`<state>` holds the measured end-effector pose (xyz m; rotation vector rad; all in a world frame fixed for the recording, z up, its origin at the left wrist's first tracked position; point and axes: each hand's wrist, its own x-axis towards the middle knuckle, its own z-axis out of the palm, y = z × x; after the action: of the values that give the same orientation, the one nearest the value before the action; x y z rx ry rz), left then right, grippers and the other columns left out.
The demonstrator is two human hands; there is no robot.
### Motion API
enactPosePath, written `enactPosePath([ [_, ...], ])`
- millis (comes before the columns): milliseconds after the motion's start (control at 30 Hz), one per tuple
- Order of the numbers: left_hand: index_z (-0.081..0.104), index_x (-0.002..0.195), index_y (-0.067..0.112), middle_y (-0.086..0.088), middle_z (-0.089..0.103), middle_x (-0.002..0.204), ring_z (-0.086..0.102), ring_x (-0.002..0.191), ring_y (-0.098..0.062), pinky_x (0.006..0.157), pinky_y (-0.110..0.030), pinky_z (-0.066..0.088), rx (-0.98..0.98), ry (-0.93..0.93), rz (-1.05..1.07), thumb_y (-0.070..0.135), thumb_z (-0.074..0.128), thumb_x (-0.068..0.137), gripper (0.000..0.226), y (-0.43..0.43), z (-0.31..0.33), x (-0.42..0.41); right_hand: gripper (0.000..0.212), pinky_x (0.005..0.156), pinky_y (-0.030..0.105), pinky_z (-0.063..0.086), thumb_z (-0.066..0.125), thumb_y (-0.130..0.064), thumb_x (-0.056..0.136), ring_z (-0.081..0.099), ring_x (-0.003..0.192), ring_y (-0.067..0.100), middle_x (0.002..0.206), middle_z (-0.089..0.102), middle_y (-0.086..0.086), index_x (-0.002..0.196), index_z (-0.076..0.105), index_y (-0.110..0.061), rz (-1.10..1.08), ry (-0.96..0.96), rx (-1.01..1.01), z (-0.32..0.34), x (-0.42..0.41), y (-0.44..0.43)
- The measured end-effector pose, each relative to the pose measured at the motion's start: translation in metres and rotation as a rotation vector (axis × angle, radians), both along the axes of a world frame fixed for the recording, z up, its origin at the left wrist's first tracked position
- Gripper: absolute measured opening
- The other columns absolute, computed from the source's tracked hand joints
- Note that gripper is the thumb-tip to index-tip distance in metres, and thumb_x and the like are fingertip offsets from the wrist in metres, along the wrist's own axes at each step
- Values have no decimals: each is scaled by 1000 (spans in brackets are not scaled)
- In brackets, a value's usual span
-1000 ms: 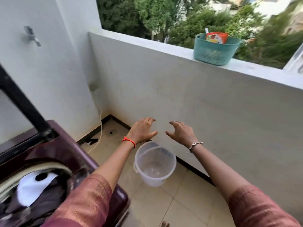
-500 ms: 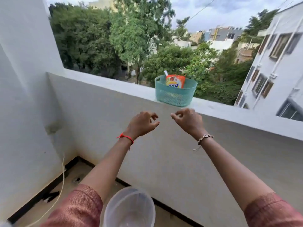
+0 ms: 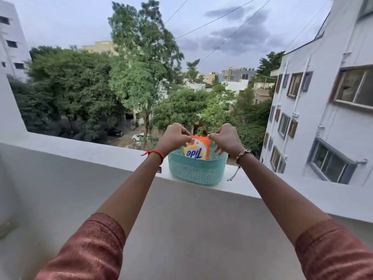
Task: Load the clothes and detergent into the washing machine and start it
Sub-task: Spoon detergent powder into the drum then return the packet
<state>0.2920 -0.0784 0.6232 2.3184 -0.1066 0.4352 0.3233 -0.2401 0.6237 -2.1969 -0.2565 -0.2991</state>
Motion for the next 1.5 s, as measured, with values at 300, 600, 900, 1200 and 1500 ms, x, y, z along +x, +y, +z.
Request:
enactPosePath([
  [300, 49, 99, -4, -19, 53, 85, 53, 62, -24, 69, -37, 53, -104, 555, 66, -1, 50, 91, 10, 17, -15, 73, 25, 41, 37, 54, 56, 3, 84, 58, 46, 32, 58, 53, 19, 63, 43, 1, 42, 241, -27, -21, 51, 13],
  [600, 48, 78, 3, -9, 55, 75, 54, 62, -20, 81, -46, 49, -194, 538, 117, -1, 47, 93, 16, 9, -28, 98, 20, 43, 42, 56, 57, 6, 85, 59, 40, 29, 57, 56, 25, 66, 50, 11, 3, 353, 57, -39, 76, 19],
  [900, 57, 92, -1, -8, 59, 73, 55, 62, -15, 31, -15, 41, -407, 178, 65, -1, 52, 91, 5, -3, 5, 71, 20, 37, 28, 48, 53, 2, 88, 58, 44, 27, 66, 62, 21, 70, 59, 7, -15, 166, 198, 2, 64, 5],
  [1200, 9, 146, 8, -5, 50, 132, 62, 101, -23, 84, -42, 54, -562, -27, -17, 26, 32, 101, 54, -9, 41, -10, 20, 43, 19, 43, 58, -9, 90, 56, 53, 13, 73, 64, 10, 71, 61, -2, 166, -10, 409, 52, -9, 1],
  [1500, 24, 138, 10, -14, 48, 138, 56, 100, -19, 45, -13, 51, -545, -135, 158, 33, 31, 101, 44, -4, 0, -161, 22, 42, 22, 44, 57, -6, 88, 53, 44, 16, 64, 59, 5, 67, 58, -10, 421, 130, 453, 18, -116, 14],
])
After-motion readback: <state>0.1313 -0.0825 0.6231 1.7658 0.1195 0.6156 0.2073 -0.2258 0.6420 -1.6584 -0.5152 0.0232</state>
